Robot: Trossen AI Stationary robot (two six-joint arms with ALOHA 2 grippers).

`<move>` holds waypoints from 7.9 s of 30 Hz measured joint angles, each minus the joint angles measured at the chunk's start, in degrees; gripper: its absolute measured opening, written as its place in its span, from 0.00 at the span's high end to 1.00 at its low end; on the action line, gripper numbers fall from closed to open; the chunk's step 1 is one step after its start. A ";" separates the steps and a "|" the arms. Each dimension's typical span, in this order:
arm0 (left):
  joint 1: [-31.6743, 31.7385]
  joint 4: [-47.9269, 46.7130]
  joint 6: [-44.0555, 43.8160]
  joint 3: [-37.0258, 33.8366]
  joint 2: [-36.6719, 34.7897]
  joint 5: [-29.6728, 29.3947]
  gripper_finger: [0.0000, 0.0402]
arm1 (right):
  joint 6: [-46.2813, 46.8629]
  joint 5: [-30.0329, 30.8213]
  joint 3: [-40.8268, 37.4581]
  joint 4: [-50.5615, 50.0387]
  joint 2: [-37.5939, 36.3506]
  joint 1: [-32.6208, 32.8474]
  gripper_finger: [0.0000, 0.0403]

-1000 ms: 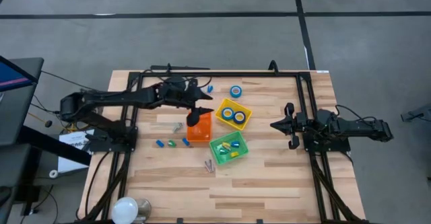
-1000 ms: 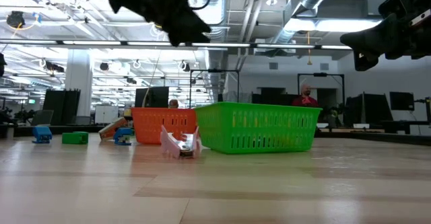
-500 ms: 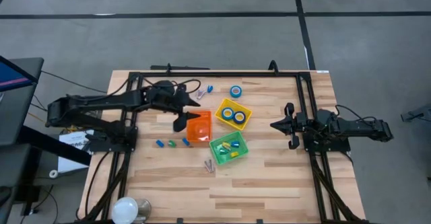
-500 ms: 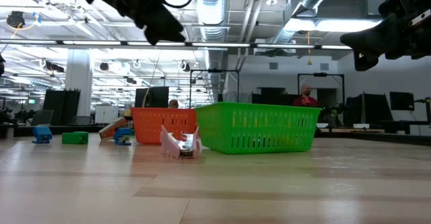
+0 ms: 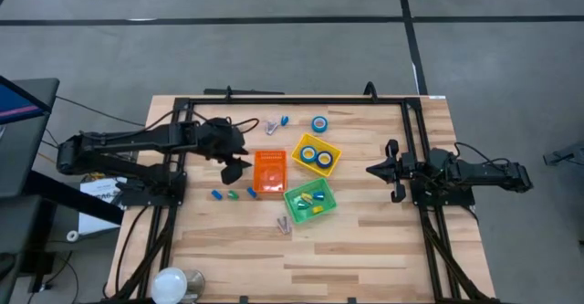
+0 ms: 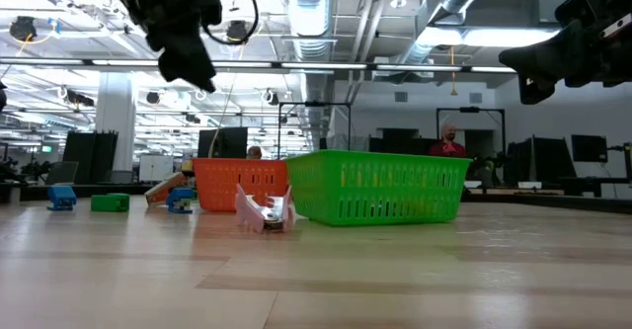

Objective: Pick and place Stapler, Stapler remover, tape
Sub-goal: Put the gray stapler remover into the orange bin, then put the green stapler into the green bin

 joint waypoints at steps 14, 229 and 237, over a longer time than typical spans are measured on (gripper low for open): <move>3.05 -9.90 -19.72 -0.01 1.09 -5.12 0.49 | 0.00 0.00 -0.01 0.00 0.00 -0.02 1.00; -10.42 29.49 -3.74 -7.31 6.95 -22.45 0.48 | -0.01 0.00 -0.01 0.00 0.00 -0.01 1.00; -5.31 28.98 0.74 -1.35 6.34 -22.47 0.48 | 0.01 0.00 -0.01 0.00 -0.02 -0.02 1.00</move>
